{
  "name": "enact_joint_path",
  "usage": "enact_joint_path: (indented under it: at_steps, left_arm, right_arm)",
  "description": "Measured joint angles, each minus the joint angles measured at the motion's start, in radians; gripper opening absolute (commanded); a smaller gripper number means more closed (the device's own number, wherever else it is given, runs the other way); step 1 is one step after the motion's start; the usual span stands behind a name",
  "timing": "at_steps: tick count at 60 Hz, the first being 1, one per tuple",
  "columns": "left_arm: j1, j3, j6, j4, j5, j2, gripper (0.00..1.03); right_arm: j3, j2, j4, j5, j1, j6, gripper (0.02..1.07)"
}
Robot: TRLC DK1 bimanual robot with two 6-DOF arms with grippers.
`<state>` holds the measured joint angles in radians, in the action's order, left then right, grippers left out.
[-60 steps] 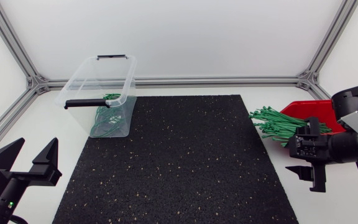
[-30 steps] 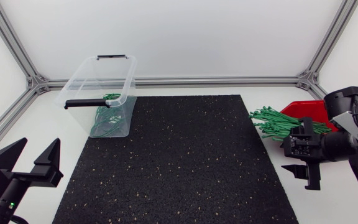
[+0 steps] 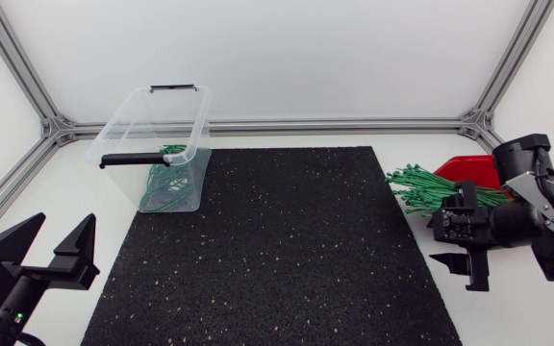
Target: Take a green cable tie from the red box, thread the tail through the head to close it, then place it in the transparent bin on the left.
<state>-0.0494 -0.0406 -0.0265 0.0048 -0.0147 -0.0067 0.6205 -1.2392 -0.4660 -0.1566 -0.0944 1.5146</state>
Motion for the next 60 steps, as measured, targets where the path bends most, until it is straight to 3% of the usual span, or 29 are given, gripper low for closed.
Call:
enact_joint_path:
  at_steps: [30,36,60]
  left_arm:
    - [-0.005,0.0,0.0,0.0,0.003,0.0,0.99]
    - [-0.007,0.0,0.0,0.0,0.003,0.0,0.99]
    - [-0.013,0.0,0.0,0.0,0.003,0.0,0.99]
  right_arm:
    - [0.009,-0.012,0.048,0.001,-0.073,0.024,0.74]
    - [0.014,-0.014,0.048,0.0,-0.085,0.035,0.64]
    - [0.029,-0.018,0.047,0.0,-0.124,0.068,0.64]
